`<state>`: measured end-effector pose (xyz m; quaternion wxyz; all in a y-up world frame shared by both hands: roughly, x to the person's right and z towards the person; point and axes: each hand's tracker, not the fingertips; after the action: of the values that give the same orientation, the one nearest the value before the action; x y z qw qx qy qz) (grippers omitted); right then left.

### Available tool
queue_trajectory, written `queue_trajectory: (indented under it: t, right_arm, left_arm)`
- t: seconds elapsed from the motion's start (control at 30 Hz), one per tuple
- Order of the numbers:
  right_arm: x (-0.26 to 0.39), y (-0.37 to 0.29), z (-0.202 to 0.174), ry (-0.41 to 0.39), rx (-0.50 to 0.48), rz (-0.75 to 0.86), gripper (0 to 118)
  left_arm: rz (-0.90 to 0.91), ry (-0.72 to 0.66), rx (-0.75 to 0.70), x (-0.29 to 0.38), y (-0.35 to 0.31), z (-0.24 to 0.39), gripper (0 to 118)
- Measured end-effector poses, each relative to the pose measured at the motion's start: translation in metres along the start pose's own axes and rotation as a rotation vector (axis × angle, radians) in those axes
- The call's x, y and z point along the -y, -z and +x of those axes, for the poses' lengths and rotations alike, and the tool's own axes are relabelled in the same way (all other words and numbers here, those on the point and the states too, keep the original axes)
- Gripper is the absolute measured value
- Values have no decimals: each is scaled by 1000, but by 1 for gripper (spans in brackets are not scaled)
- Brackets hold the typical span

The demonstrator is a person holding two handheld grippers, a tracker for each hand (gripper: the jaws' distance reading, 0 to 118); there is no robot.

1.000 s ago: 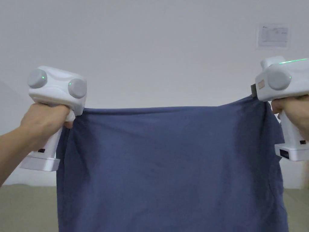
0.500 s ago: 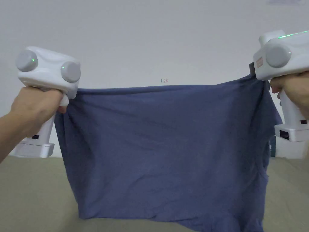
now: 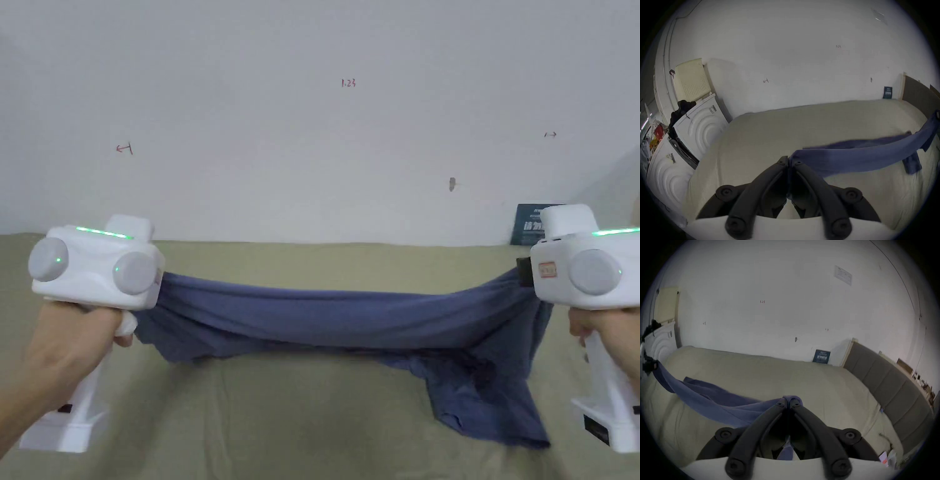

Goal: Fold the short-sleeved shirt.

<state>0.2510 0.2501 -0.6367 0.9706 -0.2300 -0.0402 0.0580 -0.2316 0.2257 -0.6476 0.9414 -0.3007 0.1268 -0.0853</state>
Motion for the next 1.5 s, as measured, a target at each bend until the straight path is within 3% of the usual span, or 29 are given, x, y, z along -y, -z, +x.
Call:
queue_trajectory:
  t: [0.03,0.43,0.5,0.7,0.87,1.1,1.13,1.17,1.2,1.23,1.27,1.3,1.37,1.4,1.43,1.47,1.5]
  right_arm:
    - [6,-12,2,32,-1,7,2]
    - [152,-204,24,5,-67,-42,2]
    - [184,-232,29,55,-85,-61,2]
    - [256,-307,31,24,-110,-86,2]
    - [299,-326,34,-26,-125,-142,2]
    - [325,-309,35,31,-120,-209,2]
    - [327,-309,35,39,-121,-221,4]
    - [328,-308,36,49,-129,-239,25]
    - [328,-307,39,65,-128,-288,66]
    - [331,-309,41,82,-133,-310,111]
    - [328,-315,46,100,-141,-183,112]
    - [327,-316,49,99,-115,-237,106]
    - [328,-333,52,114,-97,-220,107]
    - [328,-343,54,134,-72,-187,106]
    - [327,-347,57,138,-71,-190,101]
    - [328,-352,60,145,-66,-177,72]
    - [325,-358,59,153,-56,-170,26]
  left_arm:
    - [7,-11,5,9,-12,-6,3]
    - [-49,32,114,172,-165,-56,3]
    - [-61,36,123,208,-188,-62,3]
    - [-100,-28,178,292,-256,-85,3]
    - [-144,-33,203,328,-278,-95,3]
    - [-208,-36,226,343,-262,-94,4]
    - [-220,-36,224,345,-262,-95,15]
    - [-242,-24,213,346,-261,-96,61]
    - [-244,-19,213,350,-260,-95,104]
    - [-232,-23,205,353,-264,-97,118]
    - [-183,-42,174,355,-273,-98,110]
    - [-200,-40,180,355,-277,-100,106]
    - [-180,-80,177,355,-286,-106,102]
    - [-177,-96,181,356,-289,-108,96]
    - [-174,-106,189,356,-291,-109,81]
    - [-171,-120,189,356,-291,-115,34]
    - [-176,-125,190,357,-290,-117,0]
